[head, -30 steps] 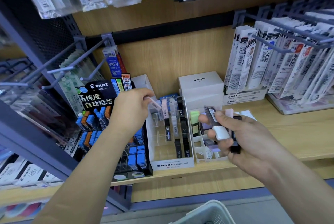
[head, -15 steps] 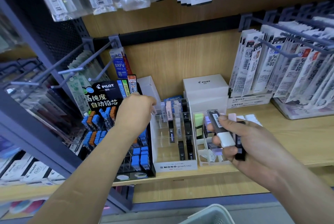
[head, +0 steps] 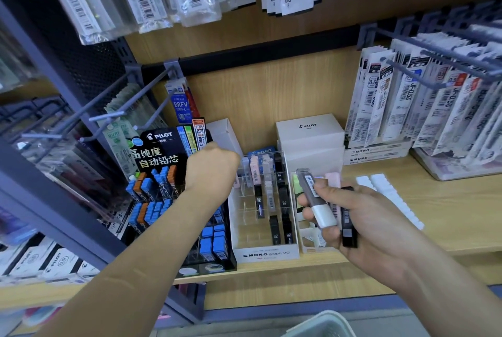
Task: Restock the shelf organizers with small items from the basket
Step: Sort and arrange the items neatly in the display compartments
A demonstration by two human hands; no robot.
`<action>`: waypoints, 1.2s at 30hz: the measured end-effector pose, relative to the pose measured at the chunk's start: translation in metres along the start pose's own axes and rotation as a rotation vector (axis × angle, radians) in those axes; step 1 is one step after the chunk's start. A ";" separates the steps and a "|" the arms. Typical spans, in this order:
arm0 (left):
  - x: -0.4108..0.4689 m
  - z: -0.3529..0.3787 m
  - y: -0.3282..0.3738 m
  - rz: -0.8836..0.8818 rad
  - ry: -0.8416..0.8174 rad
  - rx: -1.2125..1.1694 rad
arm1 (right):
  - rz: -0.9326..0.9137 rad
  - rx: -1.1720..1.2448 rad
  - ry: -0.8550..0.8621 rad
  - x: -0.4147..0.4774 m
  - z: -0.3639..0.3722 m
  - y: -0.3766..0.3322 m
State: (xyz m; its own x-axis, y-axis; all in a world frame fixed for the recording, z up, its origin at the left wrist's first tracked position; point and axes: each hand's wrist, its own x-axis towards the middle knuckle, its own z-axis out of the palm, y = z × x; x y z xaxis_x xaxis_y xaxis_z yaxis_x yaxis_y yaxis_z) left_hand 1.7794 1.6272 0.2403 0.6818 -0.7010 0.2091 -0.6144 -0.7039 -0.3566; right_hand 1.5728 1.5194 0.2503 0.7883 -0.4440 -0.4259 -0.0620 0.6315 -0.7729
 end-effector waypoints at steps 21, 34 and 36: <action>-0.035 -0.052 0.025 -0.016 -0.028 -1.237 | -0.086 -0.213 -0.036 0.000 -0.002 -0.002; -0.067 -0.050 0.028 0.146 -0.352 -1.477 | -0.109 -0.357 -0.060 0.004 -0.005 0.011; -0.068 -0.051 0.026 0.199 -0.395 -1.428 | -0.045 -0.315 -0.035 0.007 -0.004 0.010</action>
State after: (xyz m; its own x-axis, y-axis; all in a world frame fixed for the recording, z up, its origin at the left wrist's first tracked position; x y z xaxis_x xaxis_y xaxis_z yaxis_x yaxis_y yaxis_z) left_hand 1.6972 1.6504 0.2633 0.4600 -0.8850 -0.0717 -0.4087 -0.2827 0.8678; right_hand 1.5752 1.5207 0.2376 0.8148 -0.4415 -0.3758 -0.2087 0.3813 -0.9006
